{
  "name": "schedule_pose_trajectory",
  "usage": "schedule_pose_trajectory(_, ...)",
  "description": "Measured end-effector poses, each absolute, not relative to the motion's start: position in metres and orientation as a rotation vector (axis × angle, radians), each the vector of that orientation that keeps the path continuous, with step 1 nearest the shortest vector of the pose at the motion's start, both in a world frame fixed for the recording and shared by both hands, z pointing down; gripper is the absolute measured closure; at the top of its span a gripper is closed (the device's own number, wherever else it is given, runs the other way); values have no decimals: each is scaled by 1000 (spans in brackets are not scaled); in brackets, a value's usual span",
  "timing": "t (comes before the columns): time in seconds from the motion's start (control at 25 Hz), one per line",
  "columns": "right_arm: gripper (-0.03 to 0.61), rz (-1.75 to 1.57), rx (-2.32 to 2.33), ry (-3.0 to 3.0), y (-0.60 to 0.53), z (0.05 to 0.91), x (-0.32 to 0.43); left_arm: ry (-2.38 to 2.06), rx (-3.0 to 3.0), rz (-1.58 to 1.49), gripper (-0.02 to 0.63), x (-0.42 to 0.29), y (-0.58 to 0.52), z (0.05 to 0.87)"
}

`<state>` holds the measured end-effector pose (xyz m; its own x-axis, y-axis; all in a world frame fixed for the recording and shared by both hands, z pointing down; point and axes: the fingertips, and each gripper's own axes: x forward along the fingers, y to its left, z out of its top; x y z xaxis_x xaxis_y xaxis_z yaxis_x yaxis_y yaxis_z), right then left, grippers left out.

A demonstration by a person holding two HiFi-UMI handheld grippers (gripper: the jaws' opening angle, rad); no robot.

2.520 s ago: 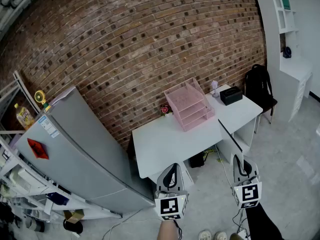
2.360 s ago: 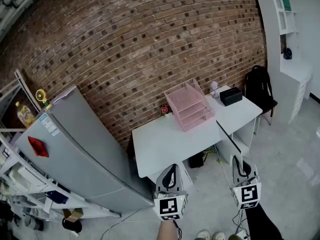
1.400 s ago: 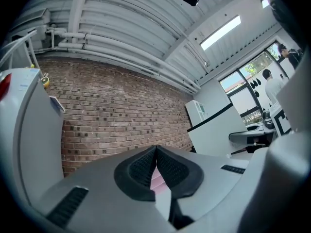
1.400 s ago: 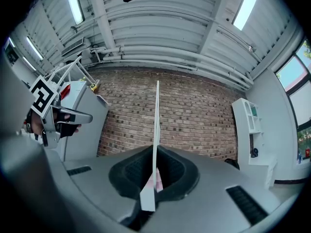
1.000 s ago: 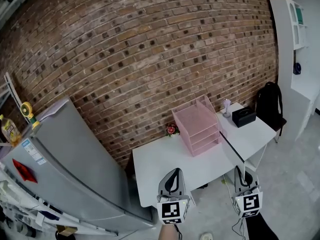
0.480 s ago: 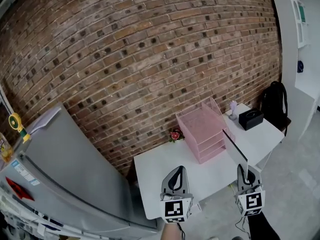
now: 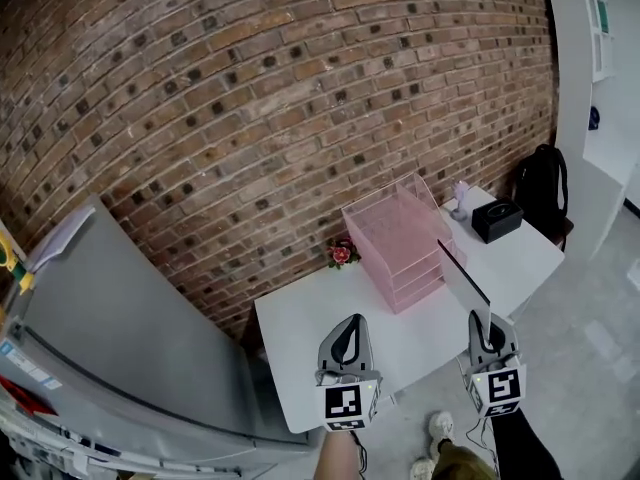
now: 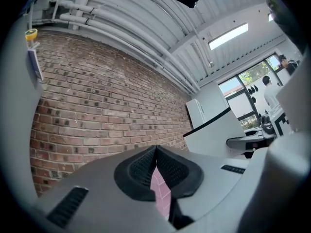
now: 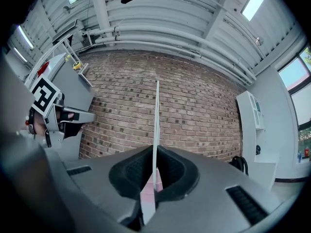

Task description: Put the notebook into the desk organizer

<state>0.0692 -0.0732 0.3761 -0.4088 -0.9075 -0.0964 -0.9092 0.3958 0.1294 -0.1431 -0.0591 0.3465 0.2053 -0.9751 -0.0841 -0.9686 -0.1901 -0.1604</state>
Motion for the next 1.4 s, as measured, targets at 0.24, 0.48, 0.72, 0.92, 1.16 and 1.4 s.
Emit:
schedule_pose_trajectory(0.24, 551, 214, -1702, 2632, -102, 385, 56, 1846, -2324, -67, 600, -139, -81, 351)
schedule_pose_trajectory(0.48, 551, 207, -1660, 2668, -138, 388, 34, 1852, -2332, -86, 600, -144, -109, 361)
schedule_pose_trajectory(0.72, 551, 188, -1625, 2653, -180, 386, 22, 1865, -2328, -95, 600, -148, -141, 364)
schedule_pose_trajectory(0.92, 551, 159, -1585, 2647, -210, 388, 15, 1860, -2331, -139, 600, -148, -170, 371)
schedule_pose_trajectory(1.16, 551, 132, -1544, 2652, -251, 392, 19, 1881, -2345, -140, 600, -141, -210, 379)
schedule_pose_trajectory(1.4, 551, 93, -1501, 2634, -280, 394, 30, 1908, -2321, -178, 598, -131, -237, 389)
